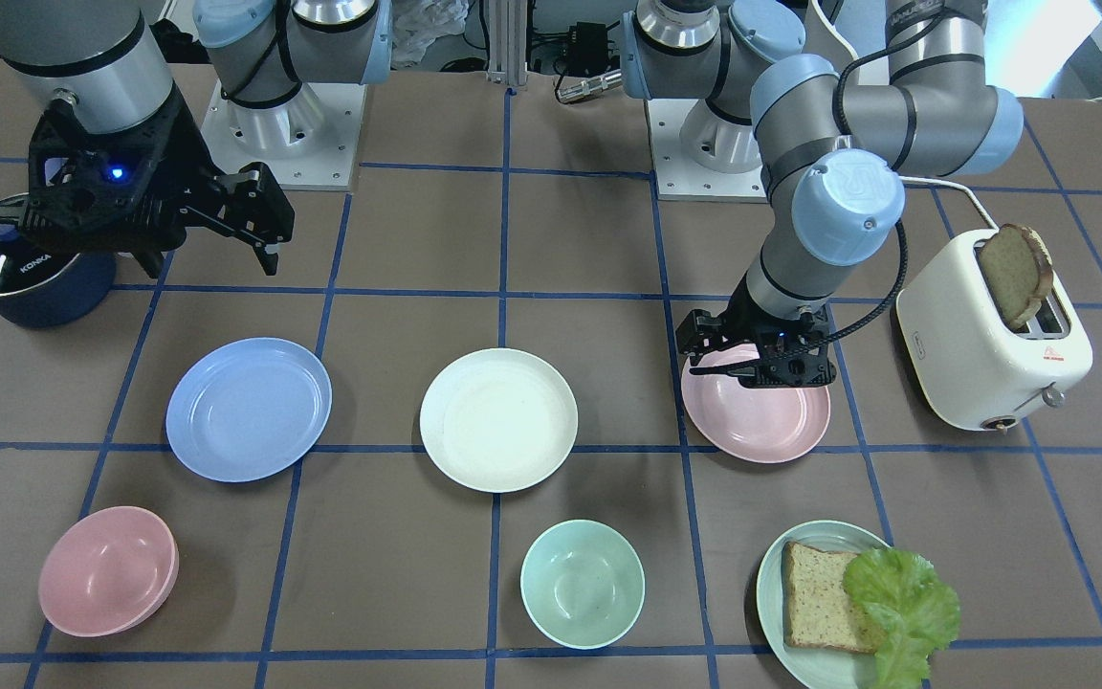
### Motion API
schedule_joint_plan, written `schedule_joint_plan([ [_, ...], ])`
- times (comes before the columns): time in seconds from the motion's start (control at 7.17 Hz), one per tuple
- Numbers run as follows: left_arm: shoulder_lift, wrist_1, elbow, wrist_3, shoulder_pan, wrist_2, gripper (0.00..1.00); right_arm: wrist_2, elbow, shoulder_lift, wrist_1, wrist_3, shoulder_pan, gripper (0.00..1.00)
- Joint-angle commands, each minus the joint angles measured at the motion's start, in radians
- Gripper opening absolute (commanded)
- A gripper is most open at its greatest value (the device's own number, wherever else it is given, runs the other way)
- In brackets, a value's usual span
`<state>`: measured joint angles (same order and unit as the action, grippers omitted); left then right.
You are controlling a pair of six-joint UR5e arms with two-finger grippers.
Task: Stack three plates with pink and blue
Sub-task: 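Lower the left gripper to the pink plate rim and grasp it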
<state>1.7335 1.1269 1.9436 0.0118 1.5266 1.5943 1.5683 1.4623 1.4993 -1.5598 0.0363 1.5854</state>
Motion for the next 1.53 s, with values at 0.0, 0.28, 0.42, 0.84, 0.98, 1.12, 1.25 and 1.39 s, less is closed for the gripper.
schedule_joint_plan([
  [0.0,0.058,-0.210,0.096,-0.001,0.016,-0.032,1.00,-0.002,0.001,0.001,0.000,-0.004,0.001,1.00],
  [0.28,0.113,-0.249,0.112,0.002,0.023,-0.036,1.00,-0.001,0.024,0.004,-0.006,-0.003,-0.001,1.00],
  [0.42,0.141,-0.274,0.115,0.007,0.026,-0.031,0.67,-0.001,0.027,0.004,-0.022,-0.001,0.001,1.00],
  [0.84,0.143,-0.282,0.109,0.017,0.030,-0.028,0.00,0.002,0.041,0.001,-0.051,0.004,-0.004,1.00],
  [0.98,0.138,-0.291,0.104,0.016,0.041,-0.028,0.00,0.012,0.070,0.002,-0.142,0.043,-0.004,1.00],
  [1.12,0.120,-0.289,0.092,0.016,0.065,0.004,0.00,0.006,0.105,0.013,-0.176,0.042,-0.004,1.00],
  [1.25,0.114,-0.276,0.060,0.014,0.116,0.069,0.00,0.015,0.111,0.013,-0.206,0.047,-0.004,1.00],
  [1.39,0.123,-0.247,0.001,-0.001,0.168,0.073,0.00,0.018,0.115,0.012,-0.197,0.047,-0.007,1.00],
])
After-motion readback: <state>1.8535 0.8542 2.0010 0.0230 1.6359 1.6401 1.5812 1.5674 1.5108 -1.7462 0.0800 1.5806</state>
